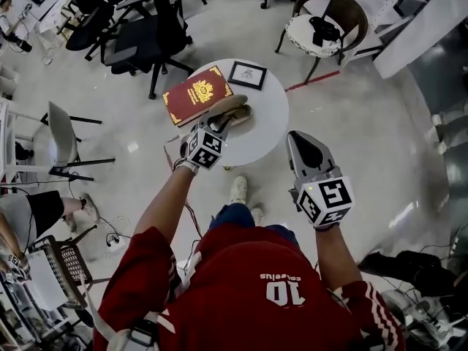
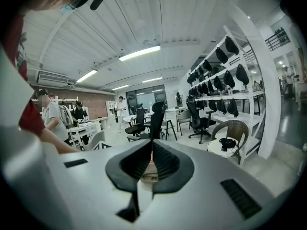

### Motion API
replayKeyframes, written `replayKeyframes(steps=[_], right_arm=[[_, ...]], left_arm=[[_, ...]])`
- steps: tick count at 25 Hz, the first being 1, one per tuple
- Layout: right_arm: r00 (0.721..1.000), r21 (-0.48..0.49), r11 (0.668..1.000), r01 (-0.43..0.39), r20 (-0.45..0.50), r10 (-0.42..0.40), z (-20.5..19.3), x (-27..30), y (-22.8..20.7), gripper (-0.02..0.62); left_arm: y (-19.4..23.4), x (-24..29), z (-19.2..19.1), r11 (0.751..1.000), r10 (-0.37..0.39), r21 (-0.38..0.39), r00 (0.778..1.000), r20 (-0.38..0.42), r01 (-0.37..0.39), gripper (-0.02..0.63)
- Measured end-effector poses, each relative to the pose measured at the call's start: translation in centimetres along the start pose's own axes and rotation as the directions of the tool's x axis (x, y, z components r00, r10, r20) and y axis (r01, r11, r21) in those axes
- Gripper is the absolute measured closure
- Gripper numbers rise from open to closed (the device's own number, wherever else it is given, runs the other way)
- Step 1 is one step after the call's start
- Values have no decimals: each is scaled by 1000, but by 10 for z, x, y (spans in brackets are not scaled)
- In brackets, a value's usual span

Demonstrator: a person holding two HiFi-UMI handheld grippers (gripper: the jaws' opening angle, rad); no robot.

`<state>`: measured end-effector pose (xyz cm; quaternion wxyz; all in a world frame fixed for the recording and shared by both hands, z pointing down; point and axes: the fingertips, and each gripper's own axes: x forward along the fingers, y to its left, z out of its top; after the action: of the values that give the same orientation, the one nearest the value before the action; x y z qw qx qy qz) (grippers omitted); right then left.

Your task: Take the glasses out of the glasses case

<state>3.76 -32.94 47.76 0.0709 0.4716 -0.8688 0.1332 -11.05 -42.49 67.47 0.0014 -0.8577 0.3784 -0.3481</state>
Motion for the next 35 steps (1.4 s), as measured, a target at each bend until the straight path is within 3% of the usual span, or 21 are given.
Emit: replayKeyframes(steps=[13,21,35], right_arm=[[998,30,999,41,-54,-39,-19,29,-18,577],[996,34,997,71,-62,-69,-23,37,-31,577],[992,56,994,91,-91,-85,-34,36,-40,577]], left_arm=[[8,91,-65,999,-30,27,982,-187,36,518],[11,133,-87,993,39,121,949,-312,-1,517],[14,164,-114,988,101,151,900,-423,-40,529]])
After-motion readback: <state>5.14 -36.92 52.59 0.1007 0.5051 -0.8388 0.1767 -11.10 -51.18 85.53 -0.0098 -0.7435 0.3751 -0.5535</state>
